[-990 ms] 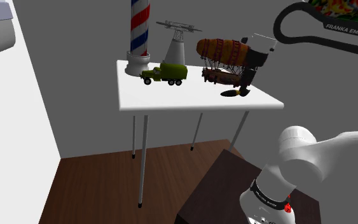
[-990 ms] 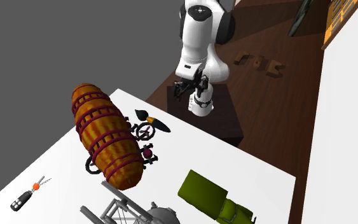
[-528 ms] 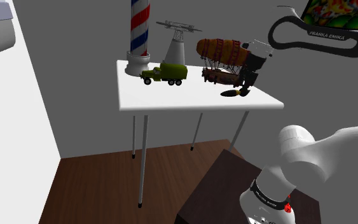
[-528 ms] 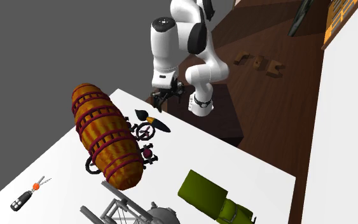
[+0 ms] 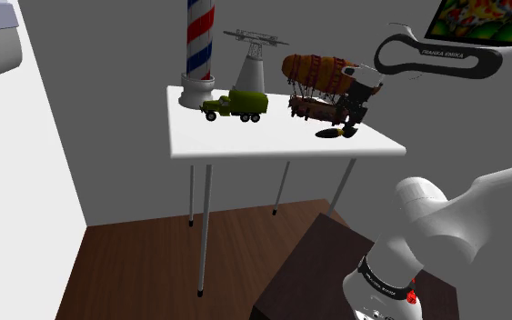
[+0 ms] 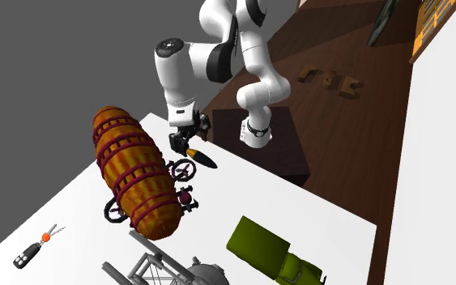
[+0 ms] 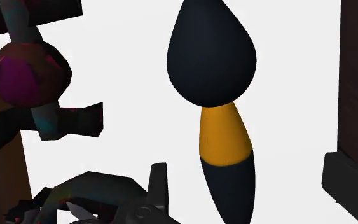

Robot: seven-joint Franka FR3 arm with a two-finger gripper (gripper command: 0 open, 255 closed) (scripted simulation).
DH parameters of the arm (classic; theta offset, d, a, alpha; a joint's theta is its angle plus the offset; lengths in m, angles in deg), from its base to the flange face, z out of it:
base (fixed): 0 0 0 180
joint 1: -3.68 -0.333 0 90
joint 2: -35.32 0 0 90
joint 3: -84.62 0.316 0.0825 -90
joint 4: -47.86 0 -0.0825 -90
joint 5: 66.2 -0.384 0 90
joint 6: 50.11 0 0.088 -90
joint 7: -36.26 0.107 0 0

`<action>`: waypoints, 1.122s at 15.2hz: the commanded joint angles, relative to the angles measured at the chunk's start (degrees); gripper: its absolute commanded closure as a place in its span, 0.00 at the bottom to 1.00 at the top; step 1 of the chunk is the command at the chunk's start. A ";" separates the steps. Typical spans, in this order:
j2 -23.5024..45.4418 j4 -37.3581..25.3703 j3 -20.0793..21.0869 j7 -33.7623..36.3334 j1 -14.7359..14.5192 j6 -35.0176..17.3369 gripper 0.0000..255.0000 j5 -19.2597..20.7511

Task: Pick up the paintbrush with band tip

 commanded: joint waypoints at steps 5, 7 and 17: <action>0.38 3.73 -2.70 -0.51 0.03 -4.79 0.00 1.59; 0.51 4.12 -2.84 -0.60 0.18 -5.26 0.00 1.62; 0.51 4.12 -2.84 -0.60 0.19 -5.26 1.00 1.62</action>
